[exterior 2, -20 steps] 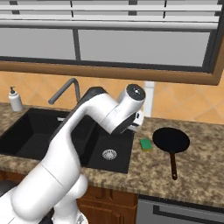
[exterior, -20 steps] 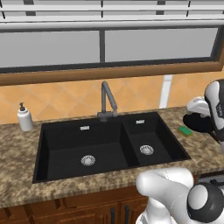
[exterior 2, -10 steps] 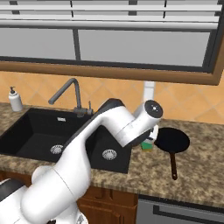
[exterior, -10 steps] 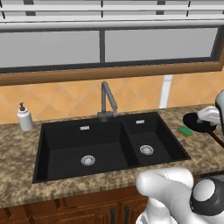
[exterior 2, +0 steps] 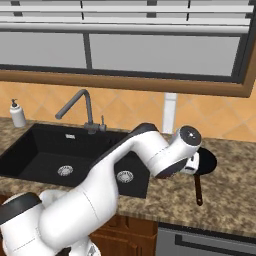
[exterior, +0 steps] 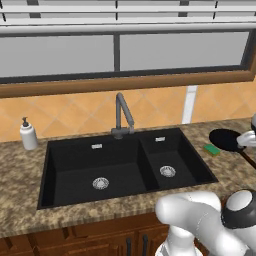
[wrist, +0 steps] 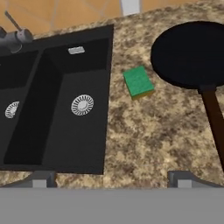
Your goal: Pick the pan and sponge and place them into the sink. Then turn on the water.
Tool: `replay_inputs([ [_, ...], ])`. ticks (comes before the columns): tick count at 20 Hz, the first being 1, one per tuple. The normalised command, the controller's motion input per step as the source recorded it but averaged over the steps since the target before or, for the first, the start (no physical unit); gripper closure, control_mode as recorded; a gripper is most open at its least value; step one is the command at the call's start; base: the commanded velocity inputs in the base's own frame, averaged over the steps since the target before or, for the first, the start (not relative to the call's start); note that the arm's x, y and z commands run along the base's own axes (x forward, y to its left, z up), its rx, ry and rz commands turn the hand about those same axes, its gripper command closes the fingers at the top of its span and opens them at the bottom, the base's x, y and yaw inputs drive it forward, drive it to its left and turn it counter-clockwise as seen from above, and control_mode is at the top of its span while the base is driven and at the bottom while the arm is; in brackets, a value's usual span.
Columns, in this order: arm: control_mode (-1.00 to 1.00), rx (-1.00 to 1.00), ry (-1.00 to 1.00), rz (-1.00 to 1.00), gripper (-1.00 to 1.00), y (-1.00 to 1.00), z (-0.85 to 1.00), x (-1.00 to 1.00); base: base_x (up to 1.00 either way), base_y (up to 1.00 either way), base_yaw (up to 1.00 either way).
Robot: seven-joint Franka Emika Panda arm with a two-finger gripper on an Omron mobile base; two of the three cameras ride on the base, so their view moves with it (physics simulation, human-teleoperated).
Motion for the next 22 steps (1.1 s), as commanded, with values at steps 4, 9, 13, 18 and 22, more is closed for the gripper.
replay_inputs([
  [4,-1.0,-0.04,0.17,0.0,-1.0,-0.51,-0.26,0.01,0.0,0.0,0.0],
  [9,-1.0,-0.01,0.18,0.0,-1.0,-0.4,-0.34,0.07,0.0,0.0,0.0],
  [13,-1.0,0.0,0.13,0.0,-1.0,-0.52,-0.41,0.02,0.0,0.0,0.0],
  [18,-1.0,0.0,0.1,0.0,-1.0,-0.49,-0.41,0.02,0.0,0.0,0.0],
  [22,-1.0,-0.01,0.08,0.01,-1.0,-0.21,-0.36,0.16,0.0,0.0,0.0],
])
